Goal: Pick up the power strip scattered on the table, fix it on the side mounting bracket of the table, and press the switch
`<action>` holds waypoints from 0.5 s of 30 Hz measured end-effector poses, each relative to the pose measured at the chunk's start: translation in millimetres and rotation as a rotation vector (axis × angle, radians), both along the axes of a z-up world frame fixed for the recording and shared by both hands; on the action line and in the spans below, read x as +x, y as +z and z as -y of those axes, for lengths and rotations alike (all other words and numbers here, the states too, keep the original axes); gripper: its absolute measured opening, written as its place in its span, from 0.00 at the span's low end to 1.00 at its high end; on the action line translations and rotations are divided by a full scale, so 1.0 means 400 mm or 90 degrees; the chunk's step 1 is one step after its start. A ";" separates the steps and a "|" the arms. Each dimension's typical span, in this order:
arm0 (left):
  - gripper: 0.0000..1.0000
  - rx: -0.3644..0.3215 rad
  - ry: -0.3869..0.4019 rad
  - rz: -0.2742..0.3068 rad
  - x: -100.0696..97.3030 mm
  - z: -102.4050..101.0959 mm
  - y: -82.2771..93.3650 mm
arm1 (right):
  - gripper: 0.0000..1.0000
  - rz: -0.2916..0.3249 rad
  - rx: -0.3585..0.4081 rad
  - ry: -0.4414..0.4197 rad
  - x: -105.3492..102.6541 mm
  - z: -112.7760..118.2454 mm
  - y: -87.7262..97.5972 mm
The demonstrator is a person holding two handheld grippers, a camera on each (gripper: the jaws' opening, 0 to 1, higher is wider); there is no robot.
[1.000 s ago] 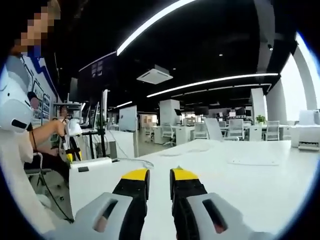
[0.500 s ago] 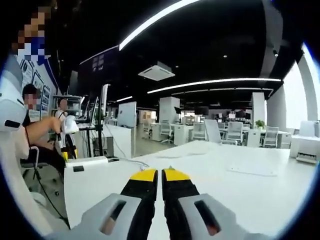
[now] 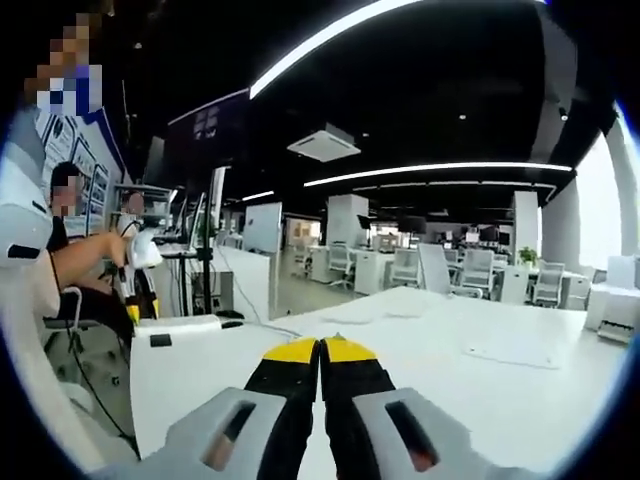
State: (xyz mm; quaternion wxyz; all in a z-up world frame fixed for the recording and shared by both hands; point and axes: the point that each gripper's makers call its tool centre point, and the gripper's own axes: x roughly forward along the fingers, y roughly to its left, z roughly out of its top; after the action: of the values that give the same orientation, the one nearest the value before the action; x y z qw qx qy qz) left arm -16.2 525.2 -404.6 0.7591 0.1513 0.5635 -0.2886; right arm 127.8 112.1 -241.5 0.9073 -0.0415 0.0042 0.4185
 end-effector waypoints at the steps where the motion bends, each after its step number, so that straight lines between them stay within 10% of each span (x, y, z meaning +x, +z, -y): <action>1: 0.46 -0.002 0.002 0.001 0.000 0.000 0.000 | 0.00 0.001 -0.001 0.004 0.001 -0.007 0.002; 15: 0.45 -0.008 0.006 0.007 0.001 -0.001 0.001 | 0.00 0.011 -0.011 0.045 0.019 -0.086 0.043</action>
State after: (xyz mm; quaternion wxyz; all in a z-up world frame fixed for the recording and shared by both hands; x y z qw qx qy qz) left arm -15.8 525.8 -404.3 0.7645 0.1454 0.5583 -0.2875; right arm 135.3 146.6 -224.4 0.8914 -0.0528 -0.0018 0.4501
